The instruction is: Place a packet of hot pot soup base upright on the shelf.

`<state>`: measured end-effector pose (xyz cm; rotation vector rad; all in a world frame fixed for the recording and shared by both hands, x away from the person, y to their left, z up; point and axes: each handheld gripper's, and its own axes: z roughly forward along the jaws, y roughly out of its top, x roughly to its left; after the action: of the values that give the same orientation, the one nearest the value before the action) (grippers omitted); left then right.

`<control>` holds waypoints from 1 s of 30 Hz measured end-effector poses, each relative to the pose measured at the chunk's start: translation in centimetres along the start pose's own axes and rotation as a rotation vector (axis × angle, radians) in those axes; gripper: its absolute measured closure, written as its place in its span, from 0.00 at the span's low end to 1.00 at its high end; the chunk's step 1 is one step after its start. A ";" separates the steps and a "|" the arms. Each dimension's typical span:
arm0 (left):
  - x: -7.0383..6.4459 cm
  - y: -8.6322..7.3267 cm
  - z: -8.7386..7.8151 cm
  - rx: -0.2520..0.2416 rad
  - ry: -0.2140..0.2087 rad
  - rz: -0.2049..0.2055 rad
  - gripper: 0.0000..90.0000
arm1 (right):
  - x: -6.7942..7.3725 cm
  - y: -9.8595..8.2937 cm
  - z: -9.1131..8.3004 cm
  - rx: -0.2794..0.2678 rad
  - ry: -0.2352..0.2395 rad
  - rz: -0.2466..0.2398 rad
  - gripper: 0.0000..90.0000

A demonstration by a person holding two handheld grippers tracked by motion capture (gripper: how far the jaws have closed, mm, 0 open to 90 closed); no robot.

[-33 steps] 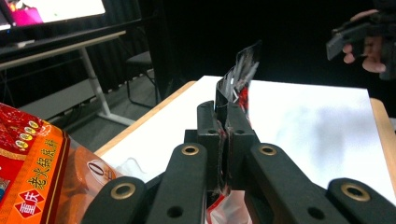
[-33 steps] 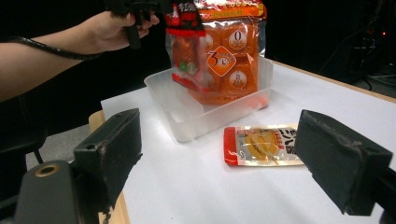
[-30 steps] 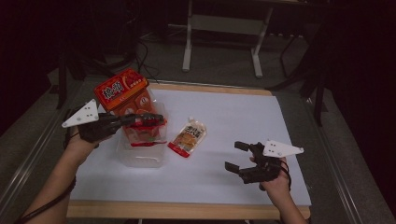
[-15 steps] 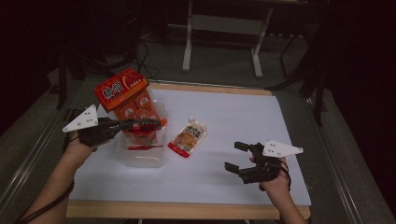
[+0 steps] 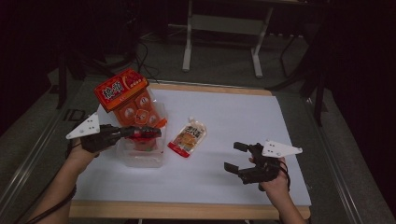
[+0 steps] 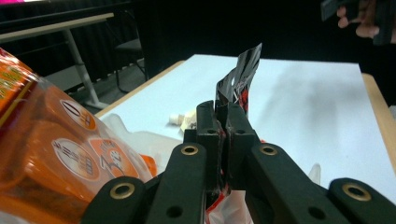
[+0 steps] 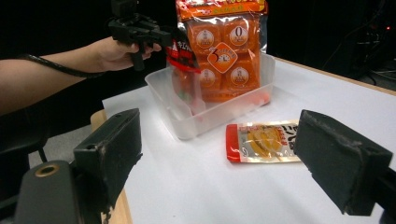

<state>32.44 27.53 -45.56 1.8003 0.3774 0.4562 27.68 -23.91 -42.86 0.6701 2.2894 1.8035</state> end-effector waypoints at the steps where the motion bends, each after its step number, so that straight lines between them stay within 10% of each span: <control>1: 0.0 -0.1 0.1 0.003 -0.005 0.000 0.97 | 0.0 0.0 0.0 0.003 -0.001 -0.001 0.17; 22: -0.1 -2.1 0.0 0.006 -0.034 -0.040 0.96 | -0.1 -0.3 0.3 0.005 0.015 0.017 0.17; 30: -0.3 -1.4 -0.1 0.004 0.021 -0.081 0.57 | -0.2 -0.3 0.3 0.006 0.018 0.019 0.17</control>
<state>32.07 27.88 -46.90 1.7787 0.4639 0.4178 27.88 -23.75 -43.21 0.6822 2.3086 1.8188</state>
